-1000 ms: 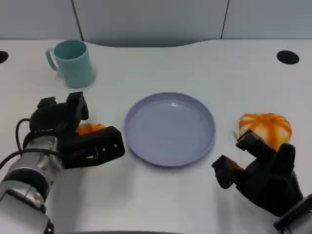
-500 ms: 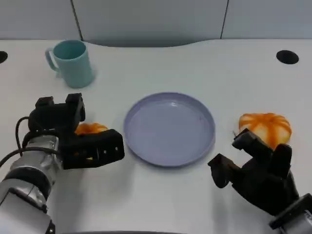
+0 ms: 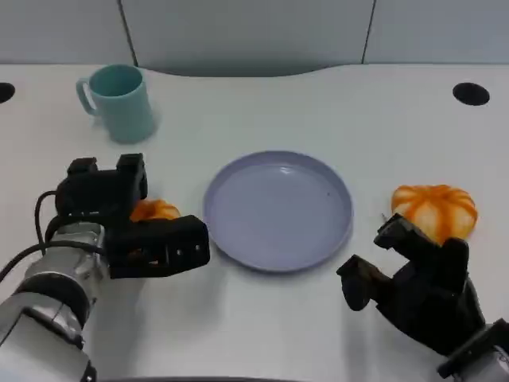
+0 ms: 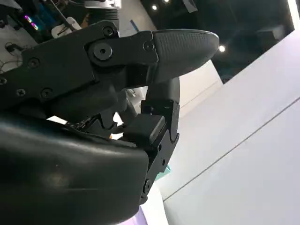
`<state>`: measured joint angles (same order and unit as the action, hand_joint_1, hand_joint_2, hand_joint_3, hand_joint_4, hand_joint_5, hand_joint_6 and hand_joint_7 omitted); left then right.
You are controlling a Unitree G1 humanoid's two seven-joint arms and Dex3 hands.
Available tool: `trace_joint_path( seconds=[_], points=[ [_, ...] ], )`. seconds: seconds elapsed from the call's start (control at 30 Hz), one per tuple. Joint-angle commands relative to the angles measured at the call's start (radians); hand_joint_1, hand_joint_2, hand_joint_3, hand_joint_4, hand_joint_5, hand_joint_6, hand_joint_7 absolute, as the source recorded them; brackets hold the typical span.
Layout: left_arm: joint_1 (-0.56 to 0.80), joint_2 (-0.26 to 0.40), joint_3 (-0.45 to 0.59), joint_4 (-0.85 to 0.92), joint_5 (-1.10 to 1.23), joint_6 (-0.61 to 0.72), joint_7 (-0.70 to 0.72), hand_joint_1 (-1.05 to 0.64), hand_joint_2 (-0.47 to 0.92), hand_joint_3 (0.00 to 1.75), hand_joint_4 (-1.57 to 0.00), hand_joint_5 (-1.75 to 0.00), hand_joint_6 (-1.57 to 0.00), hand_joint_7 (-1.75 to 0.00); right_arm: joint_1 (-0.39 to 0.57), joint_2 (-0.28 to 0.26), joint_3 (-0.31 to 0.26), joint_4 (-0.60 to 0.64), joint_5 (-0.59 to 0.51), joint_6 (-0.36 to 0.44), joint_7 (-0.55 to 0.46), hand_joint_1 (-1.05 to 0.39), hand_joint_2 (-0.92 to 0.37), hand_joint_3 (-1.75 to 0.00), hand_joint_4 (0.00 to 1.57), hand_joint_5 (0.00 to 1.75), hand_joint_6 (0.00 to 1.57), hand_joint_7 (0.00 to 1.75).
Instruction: Grasp the bread from the table and place it into the plate.
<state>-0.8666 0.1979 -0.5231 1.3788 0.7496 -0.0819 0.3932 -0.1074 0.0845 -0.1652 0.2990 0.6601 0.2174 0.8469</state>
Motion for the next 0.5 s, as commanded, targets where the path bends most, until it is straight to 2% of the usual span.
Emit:
trace_joint_path(
  seconds=[0.03,0.23,0.5],
  points=[
    [-0.021,0.011,0.002,0.007,-0.002,-0.013,-0.008,-1.05,0.92,0.7,0.0,-1.75,0.0,-1.75,-0.012,-0.008,-0.005,0.018,-0.001,-0.014,0.006,-0.77,-0.92,-0.35,0.88,1.47,0.79,1.0],
    [-0.042,0.039,0.007,0.0,-0.006,-0.041,-0.002,-1.05,0.92,0.75,0.0,-1.75,0.0,-1.75,-0.031,0.01,-0.005,0.066,-0.003,-0.049,0.039,-0.77,-0.92,-0.37,0.88,1.39,0.8,0.94],
    [-0.052,0.042,0.01,-0.01,-0.004,-0.087,0.037,-1.05,0.92,0.77,0.0,-1.75,0.0,-1.75,-0.017,0.014,0.005,0.035,-0.008,-0.027,0.013,-0.77,-0.92,-0.37,0.89,1.41,0.81,0.97]
  ],
)
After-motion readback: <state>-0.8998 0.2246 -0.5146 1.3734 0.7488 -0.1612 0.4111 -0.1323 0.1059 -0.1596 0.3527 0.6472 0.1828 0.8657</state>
